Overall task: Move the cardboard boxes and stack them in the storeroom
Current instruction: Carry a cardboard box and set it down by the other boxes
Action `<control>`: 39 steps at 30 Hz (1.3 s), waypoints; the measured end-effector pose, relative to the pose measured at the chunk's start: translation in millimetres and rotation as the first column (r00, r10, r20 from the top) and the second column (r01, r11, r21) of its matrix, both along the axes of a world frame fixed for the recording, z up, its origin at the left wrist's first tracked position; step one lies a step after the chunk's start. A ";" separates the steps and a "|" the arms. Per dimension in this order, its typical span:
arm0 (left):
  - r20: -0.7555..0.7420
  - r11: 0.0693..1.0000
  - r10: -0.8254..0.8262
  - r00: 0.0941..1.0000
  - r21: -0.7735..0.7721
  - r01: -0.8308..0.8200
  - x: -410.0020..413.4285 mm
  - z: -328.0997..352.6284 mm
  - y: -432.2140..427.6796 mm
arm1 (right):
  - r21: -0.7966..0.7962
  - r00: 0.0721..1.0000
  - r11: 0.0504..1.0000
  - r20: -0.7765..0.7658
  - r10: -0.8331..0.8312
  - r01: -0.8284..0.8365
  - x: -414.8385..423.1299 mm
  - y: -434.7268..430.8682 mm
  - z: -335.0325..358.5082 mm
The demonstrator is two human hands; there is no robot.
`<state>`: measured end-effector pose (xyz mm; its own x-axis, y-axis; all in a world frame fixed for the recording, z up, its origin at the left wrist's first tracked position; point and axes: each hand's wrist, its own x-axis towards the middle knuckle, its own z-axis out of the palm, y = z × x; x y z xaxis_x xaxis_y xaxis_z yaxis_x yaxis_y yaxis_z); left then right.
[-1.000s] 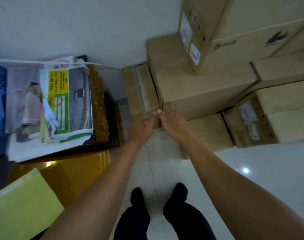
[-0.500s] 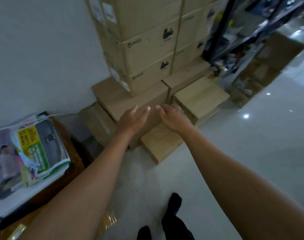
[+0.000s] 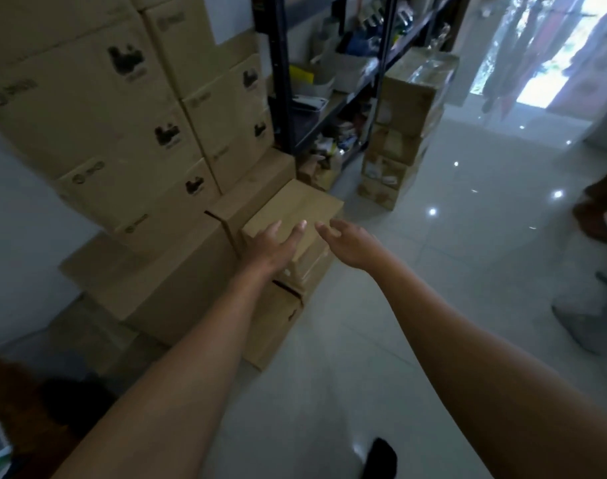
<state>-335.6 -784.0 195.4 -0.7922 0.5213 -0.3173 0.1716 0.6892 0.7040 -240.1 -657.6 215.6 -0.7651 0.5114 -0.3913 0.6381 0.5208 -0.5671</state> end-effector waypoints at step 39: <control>0.208 0.999 0.013 0.978 0.045 -0.023 -231.9 -50.8 794.1 | -0.046 0.963 0.965 -0.066 -0.260 0.258 -193.1 792.1 -30.6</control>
<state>-567.6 10.1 144.6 -0.7208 0.5260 -0.4514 0.0061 0.6560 0.7547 -433.2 134.6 185.0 -0.6347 0.6819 -0.3635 0.7062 0.3209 -0.6312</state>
